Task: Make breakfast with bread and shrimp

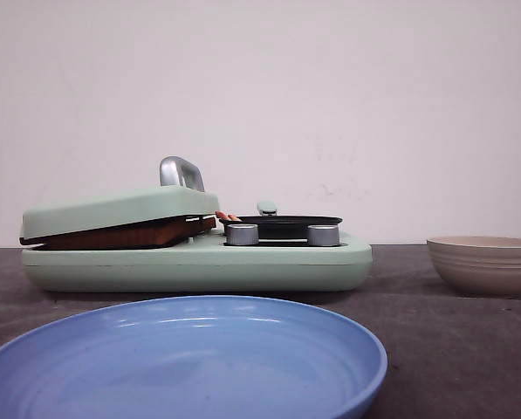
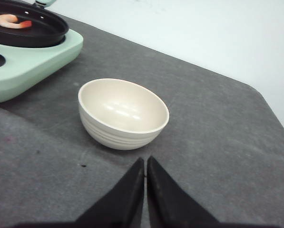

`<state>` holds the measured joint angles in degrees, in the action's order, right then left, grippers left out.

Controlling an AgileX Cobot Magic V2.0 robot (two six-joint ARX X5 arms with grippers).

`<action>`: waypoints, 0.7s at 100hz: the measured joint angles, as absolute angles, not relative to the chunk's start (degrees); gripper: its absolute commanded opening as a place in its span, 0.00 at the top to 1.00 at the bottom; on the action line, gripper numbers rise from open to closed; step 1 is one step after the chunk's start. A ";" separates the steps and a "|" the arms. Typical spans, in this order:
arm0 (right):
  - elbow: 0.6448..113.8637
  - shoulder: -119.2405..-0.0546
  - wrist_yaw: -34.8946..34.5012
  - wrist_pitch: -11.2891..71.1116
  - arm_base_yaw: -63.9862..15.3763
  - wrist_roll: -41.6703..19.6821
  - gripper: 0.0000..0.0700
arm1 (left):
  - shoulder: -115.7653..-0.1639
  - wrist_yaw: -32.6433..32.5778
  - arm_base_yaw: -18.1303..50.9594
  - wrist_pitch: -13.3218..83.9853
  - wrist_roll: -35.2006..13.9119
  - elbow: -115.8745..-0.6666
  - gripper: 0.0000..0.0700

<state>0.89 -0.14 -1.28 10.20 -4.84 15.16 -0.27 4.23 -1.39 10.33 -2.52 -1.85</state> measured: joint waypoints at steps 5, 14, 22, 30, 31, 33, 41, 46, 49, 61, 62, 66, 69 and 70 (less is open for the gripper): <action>0.89 -0.14 -1.23 10.20 -4.82 14.96 0.99 | -0.27 4.23 -1.39 10.33 -2.52 -1.85 1.00; 0.89 -0.14 -1.06 10.20 -5.19 13.67 0.99 | -0.27 4.23 -1.39 10.33 -2.52 -1.85 1.00; 0.89 -0.14 -0.30 10.20 -6.02 12.93 0.99 | -0.27 4.25 -1.39 10.33 -2.52 -1.85 1.00; 0.89 -0.14 0.16 10.15 -6.68 12.58 0.99 | -0.27 4.23 -1.39 10.33 -2.52 -1.85 1.00; 0.89 -0.14 0.32 10.13 -6.79 12.60 0.99 | -0.27 4.23 -1.39 10.33 -2.52 -1.85 1.00; 0.89 -0.14 0.73 10.09 -6.90 12.62 0.99 | -0.27 4.25 -1.39 10.33 -2.52 -1.85 1.00; 0.89 -0.14 2.72 9.98 -7.33 13.54 0.99 | -0.27 4.25 -1.39 10.33 -2.52 -1.85 1.00; 0.89 -0.14 3.20 9.93 -7.33 14.31 0.99 | -0.27 4.23 -1.39 10.33 -2.52 -1.85 1.00; 0.89 -0.14 3.31 9.93 -7.31 14.72 0.99 | -0.27 4.25 -1.39 10.33 -2.52 -1.85 1.00; 0.89 -0.14 5.39 9.78 -7.27 14.55 0.99 | -0.27 4.23 -1.39 10.33 -2.52 -1.85 1.00; 0.89 -0.14 5.65 9.76 -7.27 14.48 0.99 | -0.27 4.25 -1.39 10.33 -2.52 -1.85 1.00; 0.89 -0.14 6.68 9.67 -7.27 14.09 0.99 | -0.27 4.23 -1.39 10.33 -2.52 -1.85 1.00; 0.89 -0.14 7.33 9.63 -7.27 13.91 0.99 | -0.27 4.23 -1.39 10.33 -2.52 -1.85 1.00; 0.89 -0.14 7.46 9.63 -7.27 13.80 0.99 | -0.27 4.25 -1.39 10.33 -2.52 -1.85 1.00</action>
<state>0.89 -0.14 7.46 9.63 -7.27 13.80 -0.27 4.25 -1.39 10.33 -2.52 -1.85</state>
